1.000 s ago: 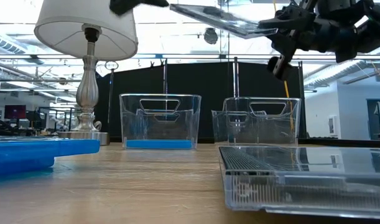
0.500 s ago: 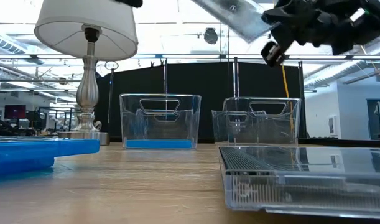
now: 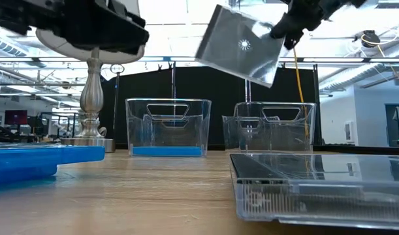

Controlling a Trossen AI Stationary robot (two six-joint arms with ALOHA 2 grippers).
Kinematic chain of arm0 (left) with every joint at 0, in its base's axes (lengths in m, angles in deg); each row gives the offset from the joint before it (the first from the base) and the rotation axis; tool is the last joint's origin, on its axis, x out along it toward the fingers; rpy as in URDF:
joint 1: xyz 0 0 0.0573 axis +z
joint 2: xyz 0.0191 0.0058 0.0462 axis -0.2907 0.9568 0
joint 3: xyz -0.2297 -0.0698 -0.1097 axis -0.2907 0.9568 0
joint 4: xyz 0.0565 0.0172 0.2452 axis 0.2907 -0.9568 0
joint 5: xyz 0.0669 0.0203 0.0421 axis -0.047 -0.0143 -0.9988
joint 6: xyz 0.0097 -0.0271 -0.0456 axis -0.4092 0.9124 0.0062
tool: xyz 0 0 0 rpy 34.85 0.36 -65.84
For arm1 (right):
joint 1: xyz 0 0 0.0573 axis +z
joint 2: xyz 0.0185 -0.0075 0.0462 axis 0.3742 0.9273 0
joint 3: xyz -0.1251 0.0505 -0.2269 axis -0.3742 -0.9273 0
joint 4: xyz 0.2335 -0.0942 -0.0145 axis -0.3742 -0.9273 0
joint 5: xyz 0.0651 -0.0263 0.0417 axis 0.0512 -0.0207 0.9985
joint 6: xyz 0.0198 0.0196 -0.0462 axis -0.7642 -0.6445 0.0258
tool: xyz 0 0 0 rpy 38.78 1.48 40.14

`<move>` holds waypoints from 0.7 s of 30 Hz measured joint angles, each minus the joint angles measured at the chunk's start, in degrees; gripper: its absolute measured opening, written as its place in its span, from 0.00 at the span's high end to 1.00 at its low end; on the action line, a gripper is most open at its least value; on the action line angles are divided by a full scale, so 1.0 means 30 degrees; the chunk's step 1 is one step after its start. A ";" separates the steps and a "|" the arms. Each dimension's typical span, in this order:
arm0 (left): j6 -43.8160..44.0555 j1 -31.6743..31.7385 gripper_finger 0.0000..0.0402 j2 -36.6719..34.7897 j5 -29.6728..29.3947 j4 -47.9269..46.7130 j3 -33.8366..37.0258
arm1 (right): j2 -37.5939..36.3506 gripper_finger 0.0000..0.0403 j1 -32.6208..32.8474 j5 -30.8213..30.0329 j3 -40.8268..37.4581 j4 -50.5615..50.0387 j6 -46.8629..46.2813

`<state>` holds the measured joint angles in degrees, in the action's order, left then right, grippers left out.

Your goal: Pick & place jewel cases by type

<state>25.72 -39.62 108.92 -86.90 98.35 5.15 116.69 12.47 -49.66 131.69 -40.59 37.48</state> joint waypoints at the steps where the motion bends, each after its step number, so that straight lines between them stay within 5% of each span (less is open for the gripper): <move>1: 0.0000 0.0269 0.99 0.0000 0.0297 0.0712 0.0382 | 0.0007 0.95 -0.0162 -0.0575 0.0638 -0.0768 0.0367; 6: -0.0466 0.1138 0.94 -0.0143 0.0892 0.2816 0.1206 | 0.0116 0.95 -0.1685 -0.3092 0.4511 -0.4909 0.1850; 12: -0.1312 0.1629 0.98 -0.0211 0.1008 0.3033 0.1224 | 0.0950 0.95 -0.4888 -0.2985 0.7802 -0.8767 0.3647; 21: -0.1559 0.2031 0.95 -0.0219 0.2912 0.5354 0.1220 | 0.3898 0.95 -0.9397 0.4454 0.8617 -1.0698 0.9142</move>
<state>21.04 -33.53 108.26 -78.16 114.42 8.81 128.38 -15.72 -36.30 157.54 -72.68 64.90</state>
